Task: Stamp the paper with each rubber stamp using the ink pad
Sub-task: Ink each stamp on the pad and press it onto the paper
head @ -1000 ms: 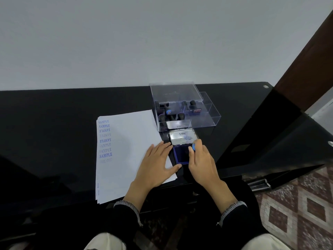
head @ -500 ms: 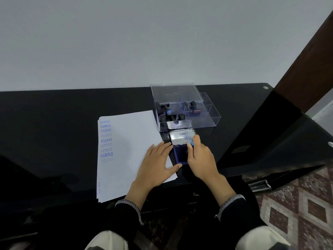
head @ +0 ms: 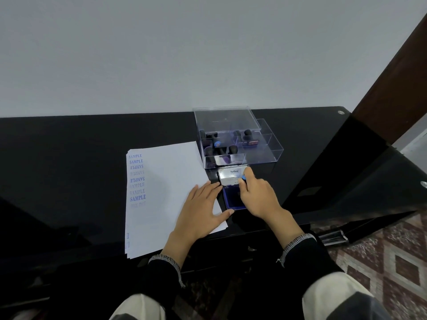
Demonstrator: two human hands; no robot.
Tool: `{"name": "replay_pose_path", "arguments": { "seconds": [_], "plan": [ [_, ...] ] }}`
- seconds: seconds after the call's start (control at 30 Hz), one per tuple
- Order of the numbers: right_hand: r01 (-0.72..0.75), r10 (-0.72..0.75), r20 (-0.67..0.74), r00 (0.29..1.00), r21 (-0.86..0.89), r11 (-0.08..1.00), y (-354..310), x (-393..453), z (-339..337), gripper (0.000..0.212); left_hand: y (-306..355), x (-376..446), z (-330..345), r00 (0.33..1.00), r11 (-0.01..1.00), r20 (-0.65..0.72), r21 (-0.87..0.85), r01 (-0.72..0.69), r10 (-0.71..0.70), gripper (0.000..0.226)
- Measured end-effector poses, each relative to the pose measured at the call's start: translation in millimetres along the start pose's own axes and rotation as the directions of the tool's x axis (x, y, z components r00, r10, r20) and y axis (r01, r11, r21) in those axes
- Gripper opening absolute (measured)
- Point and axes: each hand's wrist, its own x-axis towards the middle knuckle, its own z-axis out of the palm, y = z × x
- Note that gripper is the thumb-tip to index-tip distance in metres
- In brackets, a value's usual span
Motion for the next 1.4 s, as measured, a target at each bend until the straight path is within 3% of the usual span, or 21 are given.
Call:
{"name": "replay_pose_path", "arguments": {
  "seconds": [0.13,0.27,0.63,0.83,1.27,1.33,1.4],
  "plan": [
    [0.022,-0.022,-0.138,0.99,0.003,1.0,-0.3,-15.9,10.8,0.008,-0.4,0.2,0.8,1.0,1.0,-0.005,-0.001,0.0,0.0,0.078],
    [-0.02,0.024,-0.186,0.982,0.027,0.999,-2.0,-31.7,17.9,0.012,-0.8,-0.3,2.2,1.0,1.0,-0.005,0.01,-0.003,0.003,0.083],
    [-0.01,0.009,-0.051,0.999,-0.026,1.0,-2.0,-8.1,5.0,0.012,0.4,-1.1,-0.1,1.0,1.0,0.013,0.006,0.004,-0.004,0.078],
    [-0.018,0.028,-0.175,0.984,0.061,0.998,-3.0,-32.1,17.1,0.011,0.7,-0.8,0.2,1.0,1.0,0.008,0.004,0.013,-0.013,0.077],
    [-0.083,0.112,-0.178,0.978,0.163,0.983,-8.8,-39.9,17.0,0.008,0.5,-1.8,-2.0,1.0,1.0,0.002,-0.015,0.007,-0.007,0.077],
    [-0.094,0.131,-0.166,0.977,0.212,0.973,-10.0,-40.6,15.1,0.01,4.6,-2.0,-7.0,0.999,0.992,-0.034,-0.124,0.016,-0.02,0.073],
    [-0.127,0.174,-0.146,0.974,0.285,0.95,-10.3,-37.9,11.8,0.012,9.4,-3.3,-16.4,0.987,0.919,-0.111,-0.39,0.065,-0.117,0.059]
  ]
}}
